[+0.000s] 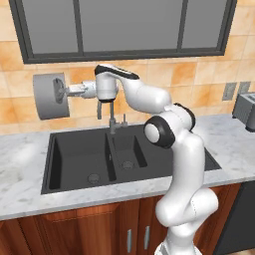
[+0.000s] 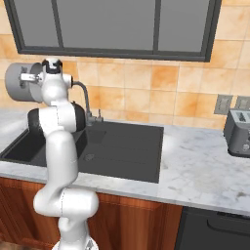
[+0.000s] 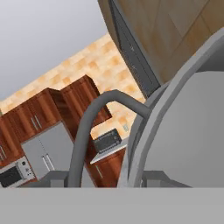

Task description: Dump the tomato from the pot into the sink. Then turn on the water and wash the tomato. Then turn off the water and put the tomato back in the pot.

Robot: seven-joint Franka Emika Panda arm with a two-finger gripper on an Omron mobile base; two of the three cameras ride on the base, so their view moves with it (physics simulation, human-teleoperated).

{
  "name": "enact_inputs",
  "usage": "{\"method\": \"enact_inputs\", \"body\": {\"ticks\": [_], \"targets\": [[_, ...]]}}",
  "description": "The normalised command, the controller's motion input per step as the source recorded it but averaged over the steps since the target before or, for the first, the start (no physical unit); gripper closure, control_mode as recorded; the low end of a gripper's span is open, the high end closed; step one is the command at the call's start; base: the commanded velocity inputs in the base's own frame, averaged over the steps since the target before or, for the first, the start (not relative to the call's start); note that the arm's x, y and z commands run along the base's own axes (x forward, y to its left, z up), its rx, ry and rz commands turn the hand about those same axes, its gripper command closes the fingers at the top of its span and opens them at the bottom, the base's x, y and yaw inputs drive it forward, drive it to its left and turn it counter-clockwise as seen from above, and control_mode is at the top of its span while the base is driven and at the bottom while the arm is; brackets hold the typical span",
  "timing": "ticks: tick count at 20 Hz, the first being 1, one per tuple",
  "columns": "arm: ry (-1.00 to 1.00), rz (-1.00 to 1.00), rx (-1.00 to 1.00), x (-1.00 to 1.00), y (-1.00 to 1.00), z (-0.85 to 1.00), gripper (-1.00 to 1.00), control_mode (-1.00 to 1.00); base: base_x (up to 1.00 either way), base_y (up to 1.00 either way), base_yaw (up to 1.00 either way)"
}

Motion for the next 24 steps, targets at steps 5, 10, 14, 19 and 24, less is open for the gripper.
{"method": "enact_inputs", "body": {"ticks": [5, 10, 14, 19, 24], "targets": [[0.0, -0.02, 0.14, 0.01, -0.17, 0.4, 1.0, -1.0, 0.0, 0.0, 0.0], [0.0, -0.02, 0.19, 0.01, -0.22, 0.41, 1.0, -1.0, 0.0, 0.0, 0.0], [0.0, -0.03, 0.13, 0.01, -0.22, 0.37, 1.0, -1.0, 0.0, 0.0, 0.0], [0.0, -0.03, 0.12, 0.09, -0.26, 0.28, 1.0, -1.0, 0.0, 0.0, 0.0], [0.0, -0.03, 0.14, 0.03, -0.31, 0.34, 1.0, -1.0, 0.0, 0.0, 0.0]]}}
